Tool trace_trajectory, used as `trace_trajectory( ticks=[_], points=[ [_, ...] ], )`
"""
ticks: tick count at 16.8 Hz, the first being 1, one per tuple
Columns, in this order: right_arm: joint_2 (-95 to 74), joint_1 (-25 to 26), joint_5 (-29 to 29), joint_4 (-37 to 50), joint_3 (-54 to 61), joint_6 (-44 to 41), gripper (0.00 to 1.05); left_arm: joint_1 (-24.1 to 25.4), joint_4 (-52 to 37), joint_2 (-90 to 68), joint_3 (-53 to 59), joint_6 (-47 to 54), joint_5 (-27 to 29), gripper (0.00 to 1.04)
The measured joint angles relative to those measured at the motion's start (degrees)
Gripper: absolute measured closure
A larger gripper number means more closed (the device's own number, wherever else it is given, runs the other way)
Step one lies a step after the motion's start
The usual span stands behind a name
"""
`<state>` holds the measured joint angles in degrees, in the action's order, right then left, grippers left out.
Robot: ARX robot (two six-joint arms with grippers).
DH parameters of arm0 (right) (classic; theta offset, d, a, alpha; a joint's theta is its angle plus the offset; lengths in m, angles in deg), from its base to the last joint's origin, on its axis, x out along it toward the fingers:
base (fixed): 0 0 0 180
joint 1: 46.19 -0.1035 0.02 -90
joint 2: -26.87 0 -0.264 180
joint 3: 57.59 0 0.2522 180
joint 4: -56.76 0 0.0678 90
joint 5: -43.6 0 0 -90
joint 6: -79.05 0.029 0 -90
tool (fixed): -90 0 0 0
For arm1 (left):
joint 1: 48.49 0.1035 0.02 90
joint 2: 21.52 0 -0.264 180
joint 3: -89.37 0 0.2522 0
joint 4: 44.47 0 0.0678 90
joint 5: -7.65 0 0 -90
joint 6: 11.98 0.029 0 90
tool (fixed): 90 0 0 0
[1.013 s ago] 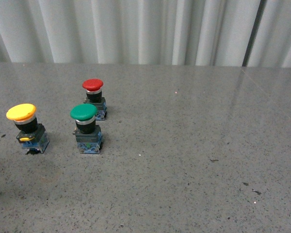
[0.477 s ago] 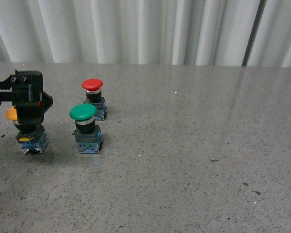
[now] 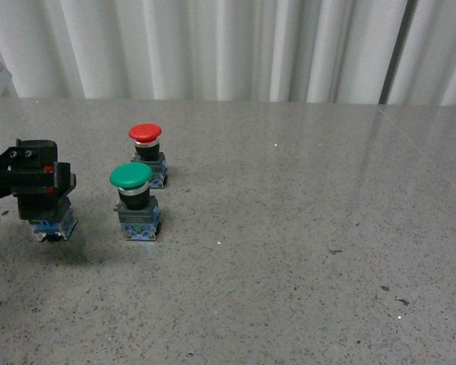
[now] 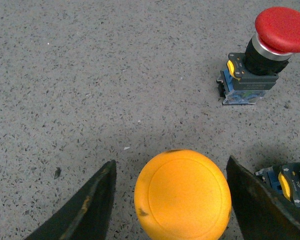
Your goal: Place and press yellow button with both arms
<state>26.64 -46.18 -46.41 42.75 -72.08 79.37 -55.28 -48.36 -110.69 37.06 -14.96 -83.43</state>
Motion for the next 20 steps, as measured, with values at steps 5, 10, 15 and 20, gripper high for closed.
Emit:
trace_trajectory(
  ticks=[5,10,15,20],
  points=[
    [0.00,0.00,0.00,0.00,0.00,0.00,0.07,-1.07,5.44,4.76,-0.72,1.57,1.57,0.72],
    [0.00,0.00,0.00,0.00,0.00,0.00,0.07,-8.83,12.79,14.73,-14.23,1.44,2.51,0.72],
    [-0.02,0.00,0.00,0.00,0.00,0.00,0.07,-22.75,16.41,-3.30,-32.87,-5.05,4.83,0.72],
    [0.00,0.00,0.00,0.02,0.00,0.00,0.07,-30.29,15.89,-18.58,-38.32,-10.34,7.91,0.72]
  ],
)
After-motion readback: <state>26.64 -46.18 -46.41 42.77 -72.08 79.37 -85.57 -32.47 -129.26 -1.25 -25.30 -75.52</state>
